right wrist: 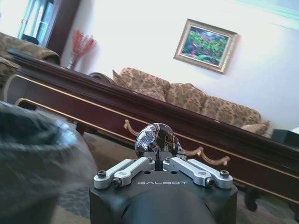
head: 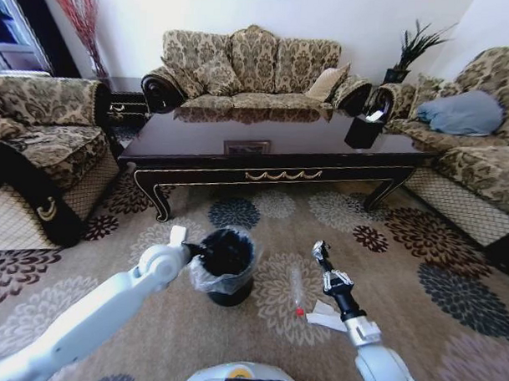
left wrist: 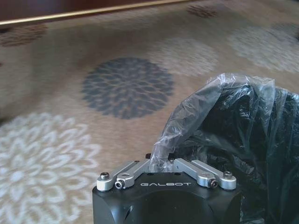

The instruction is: Move to the front of the table and pick up the trash from the floor, then place it into the trash bin.

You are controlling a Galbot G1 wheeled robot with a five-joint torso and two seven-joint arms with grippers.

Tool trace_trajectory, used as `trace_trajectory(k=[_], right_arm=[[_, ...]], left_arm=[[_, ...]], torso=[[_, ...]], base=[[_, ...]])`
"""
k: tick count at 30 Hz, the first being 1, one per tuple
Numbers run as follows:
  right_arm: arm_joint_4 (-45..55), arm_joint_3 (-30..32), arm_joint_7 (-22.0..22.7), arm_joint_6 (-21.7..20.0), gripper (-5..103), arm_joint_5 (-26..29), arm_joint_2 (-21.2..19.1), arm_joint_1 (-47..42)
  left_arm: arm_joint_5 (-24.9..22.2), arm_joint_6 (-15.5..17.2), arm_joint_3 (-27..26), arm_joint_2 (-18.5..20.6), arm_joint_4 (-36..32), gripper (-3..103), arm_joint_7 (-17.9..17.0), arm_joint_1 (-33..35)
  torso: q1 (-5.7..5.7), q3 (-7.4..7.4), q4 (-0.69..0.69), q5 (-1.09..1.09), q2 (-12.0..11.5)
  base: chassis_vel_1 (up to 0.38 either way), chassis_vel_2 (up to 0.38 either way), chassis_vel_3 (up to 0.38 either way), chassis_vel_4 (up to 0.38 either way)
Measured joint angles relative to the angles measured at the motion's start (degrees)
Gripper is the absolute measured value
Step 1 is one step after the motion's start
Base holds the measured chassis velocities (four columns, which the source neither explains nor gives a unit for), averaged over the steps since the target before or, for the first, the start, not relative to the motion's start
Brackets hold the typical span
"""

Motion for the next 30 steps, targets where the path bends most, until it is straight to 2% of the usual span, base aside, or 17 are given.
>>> trace_trajectory(k=[3,9,12,18,22,30], right_arm=[[2.76,-1.46,-0.3,-0.17,2,-0.32,-1.8,-0.66],[5.45,-3.16,-0.63,-0.93,2,-0.09,-4.0,-0.71],[5.97,-3.92,-1.18,-1.0,2,-0.12,-5.3,-0.9],[6.47,-5.14,-1.68,-1.19,2,-0.35,-5.57,-1.05],[6.3,-7.26,-1.75,-1.28,2,-1.66,-4.34,-1.37],[6.04,-7.11,-1.79,-1.17,2,-2.0,-4.28,-1.54]], left_arm=[[-1.95,0.0,6.23,-2.14,-0.27,3,-1.12,-5.1],[-3.77,0.0,10.74,-4.43,0.6,3,-2.43,-9.62],[-4.23,0.0,13.45,-6.3,1.55,3,-2.62,-12.89],[-4.76,0.0,15.42,-8.66,2.9,3,-2.81,-15.14],[-5.13,0.0,17.15,-11.04,4.46,3,-2.93,-16.95],[-4.95,0.0,17.85,-12.71,6.12,3,-3.01,-17.21]], torso=[[0.0,0.0,-0.01,0.01,0.0],[0.01,0.0,0.03,0.0,0.0],[0.01,0.0,0.0,0.01,0.0],[0.01,0.0,0.02,-0.02,0.0],[0.0,0.0,0.0,0.01,0.0],[0.01,0.0,0.01,0.0,0.0]], base=[[0.0,0.0,0.0,0.0],[0.0,0.0,0.0,0.0],[0.0,0.0,0.0,0.0],[0.0,0.0,0.0,0.0],[0.0,0.0,0.0,0.0],[0.0,0.0,0.0,0.0]])
